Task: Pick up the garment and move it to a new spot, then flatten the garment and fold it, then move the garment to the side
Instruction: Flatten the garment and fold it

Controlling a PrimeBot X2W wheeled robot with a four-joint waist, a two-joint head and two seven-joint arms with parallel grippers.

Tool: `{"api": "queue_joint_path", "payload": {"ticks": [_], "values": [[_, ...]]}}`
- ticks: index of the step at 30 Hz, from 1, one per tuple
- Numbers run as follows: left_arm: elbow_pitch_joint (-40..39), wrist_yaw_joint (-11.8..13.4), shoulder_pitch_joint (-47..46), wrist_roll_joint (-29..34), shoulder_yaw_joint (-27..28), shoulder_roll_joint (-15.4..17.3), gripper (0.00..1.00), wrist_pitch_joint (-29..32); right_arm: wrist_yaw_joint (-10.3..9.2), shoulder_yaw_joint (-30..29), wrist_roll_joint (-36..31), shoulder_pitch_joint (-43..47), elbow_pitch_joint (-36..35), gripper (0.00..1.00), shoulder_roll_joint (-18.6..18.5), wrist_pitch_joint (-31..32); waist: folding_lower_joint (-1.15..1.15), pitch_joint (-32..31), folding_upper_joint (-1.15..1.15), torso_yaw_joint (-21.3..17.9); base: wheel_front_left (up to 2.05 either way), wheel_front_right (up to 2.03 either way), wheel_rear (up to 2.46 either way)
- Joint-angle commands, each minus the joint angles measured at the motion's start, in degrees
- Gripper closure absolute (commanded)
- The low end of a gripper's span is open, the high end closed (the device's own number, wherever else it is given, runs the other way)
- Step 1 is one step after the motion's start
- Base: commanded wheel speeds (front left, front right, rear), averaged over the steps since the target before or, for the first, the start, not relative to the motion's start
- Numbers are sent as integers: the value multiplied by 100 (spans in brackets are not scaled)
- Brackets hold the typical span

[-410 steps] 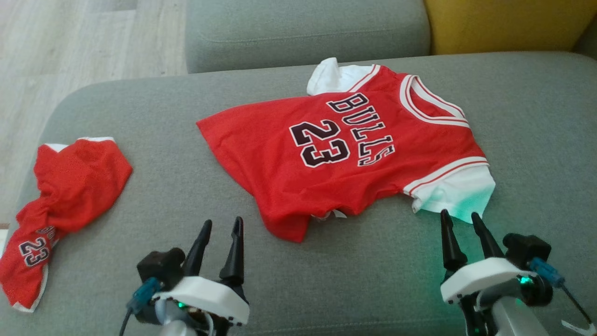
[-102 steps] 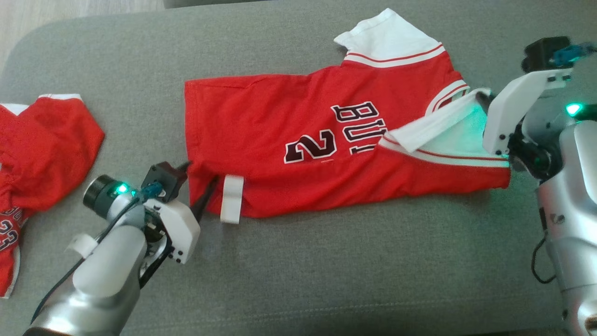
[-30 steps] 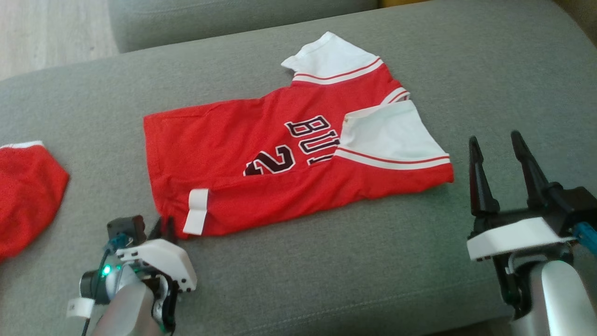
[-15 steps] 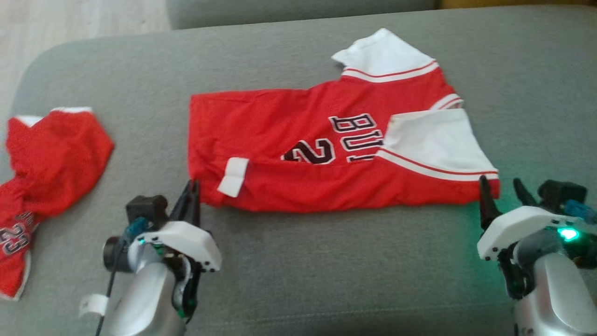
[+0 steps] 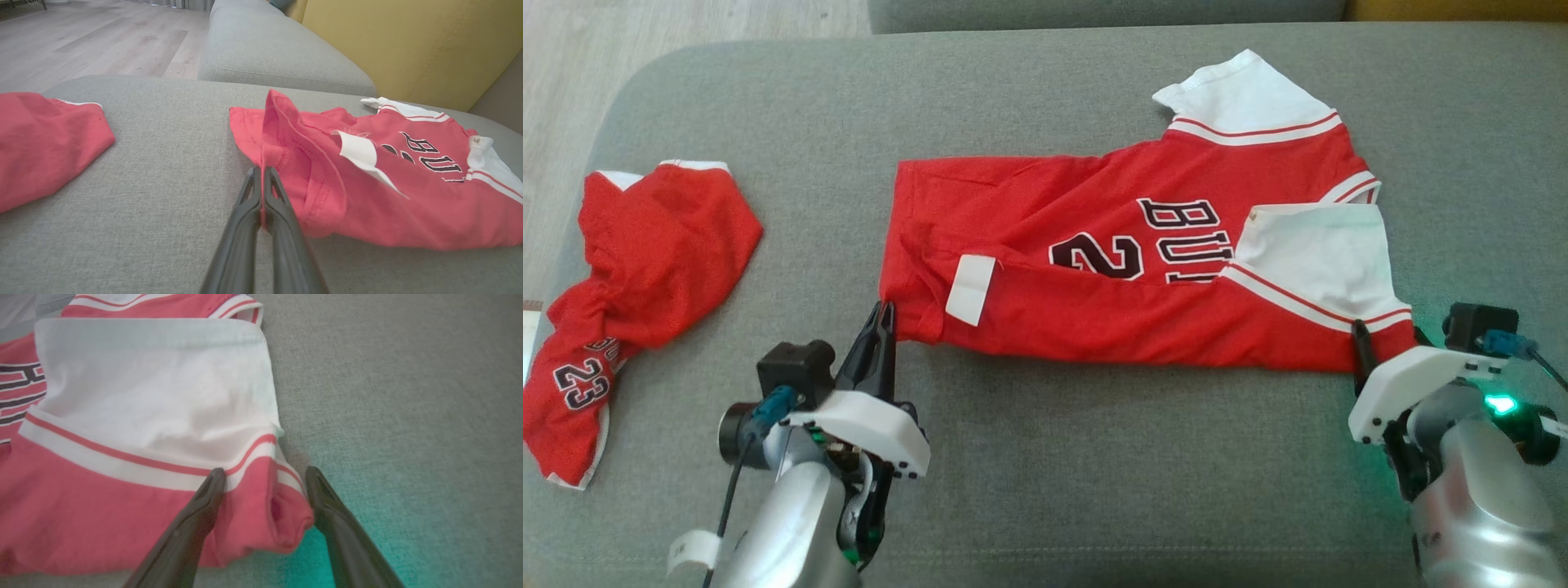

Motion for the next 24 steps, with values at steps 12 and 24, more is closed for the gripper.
{"api": "queue_joint_path", "payload": {"ticks": [12,24], "values": [[-232,154,5,26,157,193,100,-47,-4,-74,-501,-468,812,100,-20,-135,0,-165,0,-120,0,0,0],[-21,279,512,-6,14,205,100,76,-4,-119,-1059,14,384,100,-20,116,0,-832,0,-286,0,0,0]]}}
